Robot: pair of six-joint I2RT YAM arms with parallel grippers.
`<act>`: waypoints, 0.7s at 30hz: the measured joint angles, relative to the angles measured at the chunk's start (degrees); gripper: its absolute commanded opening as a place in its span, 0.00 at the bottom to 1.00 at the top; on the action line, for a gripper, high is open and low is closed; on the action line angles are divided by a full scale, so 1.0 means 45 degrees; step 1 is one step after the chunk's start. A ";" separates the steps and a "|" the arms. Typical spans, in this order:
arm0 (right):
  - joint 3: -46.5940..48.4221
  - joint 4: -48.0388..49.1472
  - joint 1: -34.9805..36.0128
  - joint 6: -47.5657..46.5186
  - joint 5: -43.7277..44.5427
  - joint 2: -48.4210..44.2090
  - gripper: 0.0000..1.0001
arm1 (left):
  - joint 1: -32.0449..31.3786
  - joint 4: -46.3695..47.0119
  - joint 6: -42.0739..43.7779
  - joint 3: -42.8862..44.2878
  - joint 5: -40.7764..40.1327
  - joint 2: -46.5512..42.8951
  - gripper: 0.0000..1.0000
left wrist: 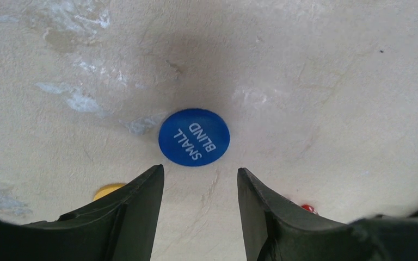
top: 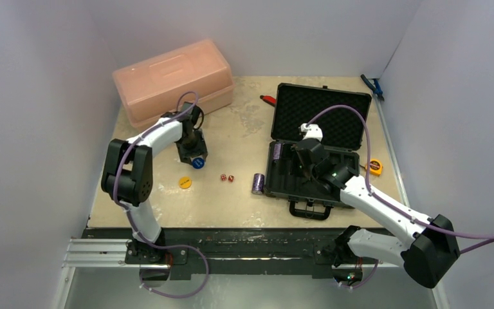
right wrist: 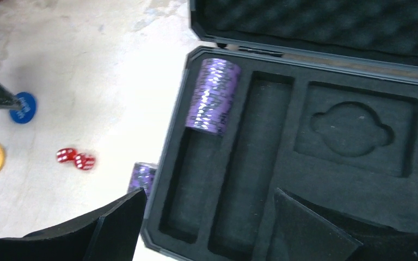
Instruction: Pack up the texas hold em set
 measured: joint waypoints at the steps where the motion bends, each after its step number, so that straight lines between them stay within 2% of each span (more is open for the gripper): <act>1: -0.0019 0.0121 0.0005 -0.0087 -0.0228 0.0000 0.91 | 0.0005 0.0107 0.0005 -0.0117 -0.0005 -0.0199 0.52; 7: -0.0005 0.1248 -0.0010 -0.0690 -0.2385 -0.0068 0.91 | 0.0005 -0.0092 0.0155 -0.0340 -0.0151 -0.2992 0.61; 11: 0.0772 0.1885 0.0068 -0.0855 -0.3643 0.0670 0.91 | 0.0005 -0.0787 0.0534 0.0083 -0.0515 -0.5207 0.69; 16: 0.2900 0.2297 0.0879 -0.0942 -0.4095 0.2812 0.91 | 0.0005 -0.2011 0.1545 0.0743 -0.1477 -0.7237 0.74; 21: 0.5484 0.2244 0.2103 -0.0981 -0.4017 0.5523 0.91 | 0.0015 -0.2555 0.2783 0.0423 -0.2968 -0.9330 0.78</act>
